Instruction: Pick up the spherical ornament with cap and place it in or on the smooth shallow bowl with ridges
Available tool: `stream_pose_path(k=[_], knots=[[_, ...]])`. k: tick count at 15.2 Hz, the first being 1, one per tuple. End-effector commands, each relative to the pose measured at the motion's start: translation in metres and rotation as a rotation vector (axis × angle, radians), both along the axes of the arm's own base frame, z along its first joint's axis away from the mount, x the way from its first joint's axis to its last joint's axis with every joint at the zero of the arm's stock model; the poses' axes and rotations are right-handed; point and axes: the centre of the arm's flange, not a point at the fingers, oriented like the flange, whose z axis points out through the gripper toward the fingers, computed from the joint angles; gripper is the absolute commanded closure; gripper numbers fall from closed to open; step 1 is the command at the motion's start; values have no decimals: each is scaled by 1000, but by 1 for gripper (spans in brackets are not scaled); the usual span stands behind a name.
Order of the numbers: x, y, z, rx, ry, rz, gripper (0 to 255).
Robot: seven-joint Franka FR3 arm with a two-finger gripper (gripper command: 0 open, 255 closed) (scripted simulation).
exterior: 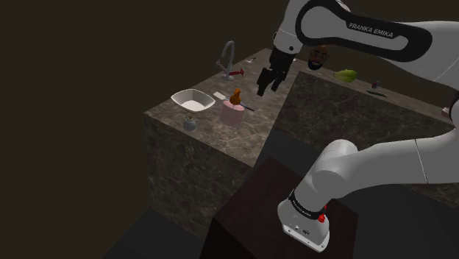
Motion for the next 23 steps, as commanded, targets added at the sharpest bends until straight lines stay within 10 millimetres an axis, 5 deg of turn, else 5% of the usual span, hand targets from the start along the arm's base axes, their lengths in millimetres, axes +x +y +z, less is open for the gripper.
stream_pose_path(k=[1, 23], knots=[[0, 0, 0, 0, 0, 0, 0], [229, 108, -167, -117, 100, 424, 0]])
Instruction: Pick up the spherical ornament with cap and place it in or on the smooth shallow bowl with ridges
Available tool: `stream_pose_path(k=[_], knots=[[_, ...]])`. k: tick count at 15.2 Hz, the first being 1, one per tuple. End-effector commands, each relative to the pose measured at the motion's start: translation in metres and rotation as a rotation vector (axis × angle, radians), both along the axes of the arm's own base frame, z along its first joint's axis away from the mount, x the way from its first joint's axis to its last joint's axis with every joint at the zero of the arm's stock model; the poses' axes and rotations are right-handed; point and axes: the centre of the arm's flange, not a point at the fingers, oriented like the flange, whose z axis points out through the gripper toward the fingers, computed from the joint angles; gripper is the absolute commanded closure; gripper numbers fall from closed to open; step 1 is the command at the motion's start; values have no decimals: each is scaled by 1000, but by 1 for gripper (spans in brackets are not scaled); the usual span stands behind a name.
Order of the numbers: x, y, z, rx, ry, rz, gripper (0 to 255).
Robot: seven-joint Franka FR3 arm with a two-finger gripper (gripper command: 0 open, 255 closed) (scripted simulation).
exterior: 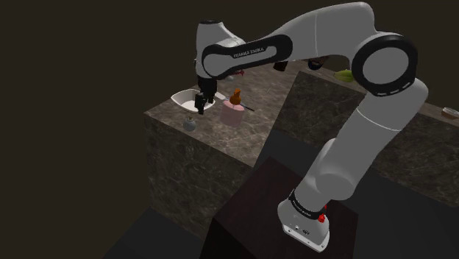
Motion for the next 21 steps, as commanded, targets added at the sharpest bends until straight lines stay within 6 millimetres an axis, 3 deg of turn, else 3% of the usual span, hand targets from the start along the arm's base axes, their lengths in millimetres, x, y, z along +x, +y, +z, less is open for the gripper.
stream_pose_path(k=[1, 6, 14, 21], knots=[[17, 13, -19, -10, 10, 40, 0], [58, 47, -62, -37, 33, 136, 0], [57, 41, -101, -37, 33, 136, 0], [58, 41, -101, -37, 33, 136, 0]])
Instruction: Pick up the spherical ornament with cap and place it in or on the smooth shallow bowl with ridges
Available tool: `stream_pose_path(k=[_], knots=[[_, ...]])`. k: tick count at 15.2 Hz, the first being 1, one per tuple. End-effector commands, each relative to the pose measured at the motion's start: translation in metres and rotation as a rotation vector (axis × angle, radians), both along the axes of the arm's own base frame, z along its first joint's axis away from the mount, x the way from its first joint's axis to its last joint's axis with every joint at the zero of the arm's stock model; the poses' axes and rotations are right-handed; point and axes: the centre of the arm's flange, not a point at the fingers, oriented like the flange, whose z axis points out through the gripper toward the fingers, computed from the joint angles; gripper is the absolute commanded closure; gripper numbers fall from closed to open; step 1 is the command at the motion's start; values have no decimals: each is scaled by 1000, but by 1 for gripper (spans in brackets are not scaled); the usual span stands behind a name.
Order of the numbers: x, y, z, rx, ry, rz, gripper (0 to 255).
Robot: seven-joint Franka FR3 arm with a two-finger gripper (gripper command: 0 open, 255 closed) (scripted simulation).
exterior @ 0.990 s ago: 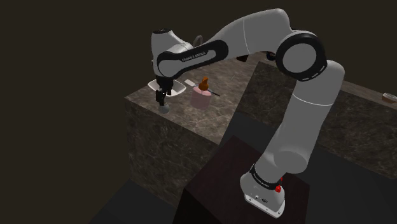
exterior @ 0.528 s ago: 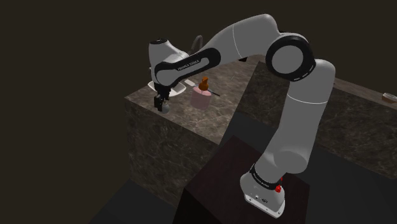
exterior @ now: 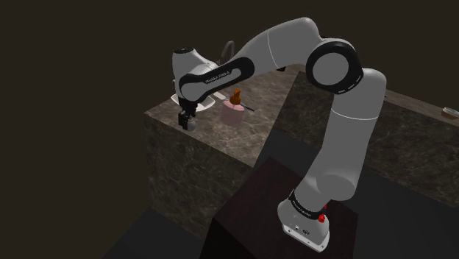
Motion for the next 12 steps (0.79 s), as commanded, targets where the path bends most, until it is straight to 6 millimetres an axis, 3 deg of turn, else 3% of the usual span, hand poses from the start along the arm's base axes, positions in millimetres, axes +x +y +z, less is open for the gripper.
stream_pose_path(k=[1, 2, 12], knots=[[0, 0, 0, 0, 0, 0, 0], [0, 0, 0, 0, 0, 0, 255], [0, 0, 5, 0, 0, 0, 255]])
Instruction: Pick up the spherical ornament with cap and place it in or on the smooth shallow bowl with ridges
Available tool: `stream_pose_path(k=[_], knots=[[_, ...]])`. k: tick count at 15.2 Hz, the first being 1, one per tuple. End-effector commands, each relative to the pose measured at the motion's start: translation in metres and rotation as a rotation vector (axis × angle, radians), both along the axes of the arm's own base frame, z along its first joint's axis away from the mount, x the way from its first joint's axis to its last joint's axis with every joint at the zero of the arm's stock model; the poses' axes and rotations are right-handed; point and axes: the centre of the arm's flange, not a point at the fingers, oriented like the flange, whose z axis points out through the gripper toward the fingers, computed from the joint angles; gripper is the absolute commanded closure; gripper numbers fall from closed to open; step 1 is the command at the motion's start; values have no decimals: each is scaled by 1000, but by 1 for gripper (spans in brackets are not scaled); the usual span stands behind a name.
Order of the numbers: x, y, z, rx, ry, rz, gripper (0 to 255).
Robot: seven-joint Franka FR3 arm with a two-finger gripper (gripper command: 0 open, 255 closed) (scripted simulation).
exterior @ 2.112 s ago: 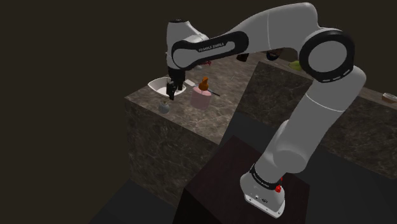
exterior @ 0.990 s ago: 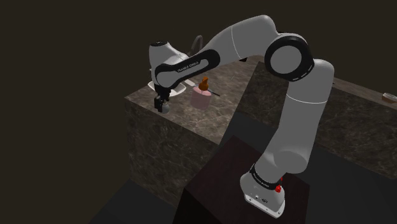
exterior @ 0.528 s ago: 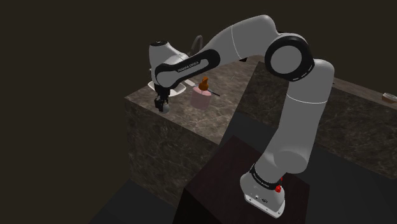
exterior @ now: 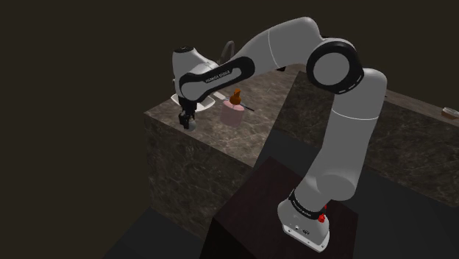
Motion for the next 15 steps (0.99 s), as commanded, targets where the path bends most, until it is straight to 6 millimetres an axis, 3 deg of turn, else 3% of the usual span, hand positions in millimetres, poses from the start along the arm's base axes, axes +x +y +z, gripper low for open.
stream_pose_path(k=[1, 15], knots=[[0, 0, 8, 0, 1, 0, 255], [0, 0, 82, 0, 1, 0, 255]])
